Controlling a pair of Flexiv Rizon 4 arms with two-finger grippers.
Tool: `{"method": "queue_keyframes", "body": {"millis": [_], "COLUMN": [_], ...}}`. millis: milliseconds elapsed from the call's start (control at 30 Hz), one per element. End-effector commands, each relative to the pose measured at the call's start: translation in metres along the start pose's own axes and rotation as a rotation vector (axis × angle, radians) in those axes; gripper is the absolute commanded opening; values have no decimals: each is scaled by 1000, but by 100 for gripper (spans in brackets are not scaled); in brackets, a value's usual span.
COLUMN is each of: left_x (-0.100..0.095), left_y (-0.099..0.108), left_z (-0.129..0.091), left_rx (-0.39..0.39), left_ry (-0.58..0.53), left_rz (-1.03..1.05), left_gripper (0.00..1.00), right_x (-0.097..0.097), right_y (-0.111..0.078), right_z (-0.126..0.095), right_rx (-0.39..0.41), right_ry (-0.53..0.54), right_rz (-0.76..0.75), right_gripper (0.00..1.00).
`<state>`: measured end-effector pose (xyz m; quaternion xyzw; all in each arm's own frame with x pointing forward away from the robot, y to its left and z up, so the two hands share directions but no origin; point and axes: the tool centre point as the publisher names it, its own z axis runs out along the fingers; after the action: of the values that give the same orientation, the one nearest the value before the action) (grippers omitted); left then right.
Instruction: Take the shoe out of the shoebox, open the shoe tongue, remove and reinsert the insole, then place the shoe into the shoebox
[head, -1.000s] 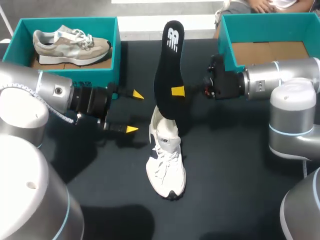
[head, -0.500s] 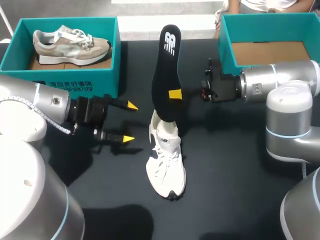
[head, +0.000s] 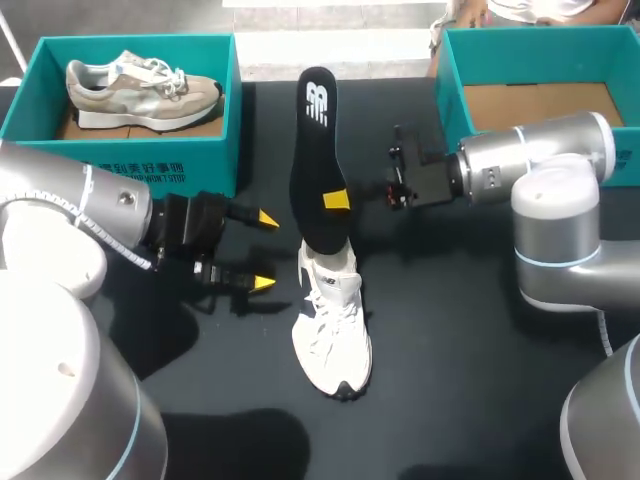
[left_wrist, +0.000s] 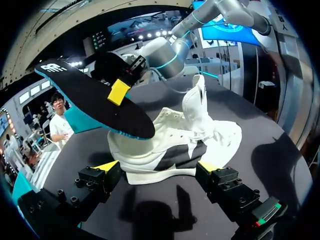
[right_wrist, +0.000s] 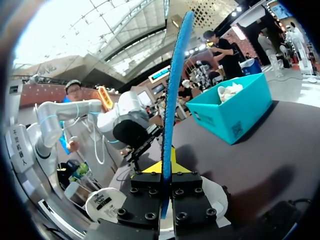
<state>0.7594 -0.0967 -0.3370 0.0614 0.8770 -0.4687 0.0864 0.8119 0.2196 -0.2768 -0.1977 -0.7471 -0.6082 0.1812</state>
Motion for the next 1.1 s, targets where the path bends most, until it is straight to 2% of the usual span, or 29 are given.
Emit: {"method": "queue_keyframes", "body": {"millis": [33, 300, 700, 1100], "left_x": [-6, -13, -19, -23], "left_y": [-7, -20, -23, -23], "left_z": [3, 1, 12, 23], "left_rx": [-31, -33, -30, -70], "left_ry": [10, 1, -7, 12], "left_rz": [2, 17, 11, 31], "left_gripper": [100, 100, 100, 100], "right_x": [-3, -3, -7, -12], "right_y": [-1, -7, -18, -33], "right_z": [6, 3, 1, 1], "right_rx": [0, -5, -7, -2], "right_ry": [-9, -17, -29, -27], "right_rz": [-9, -13, -67, -48], "right_gripper": [0, 0, 0, 0]}}
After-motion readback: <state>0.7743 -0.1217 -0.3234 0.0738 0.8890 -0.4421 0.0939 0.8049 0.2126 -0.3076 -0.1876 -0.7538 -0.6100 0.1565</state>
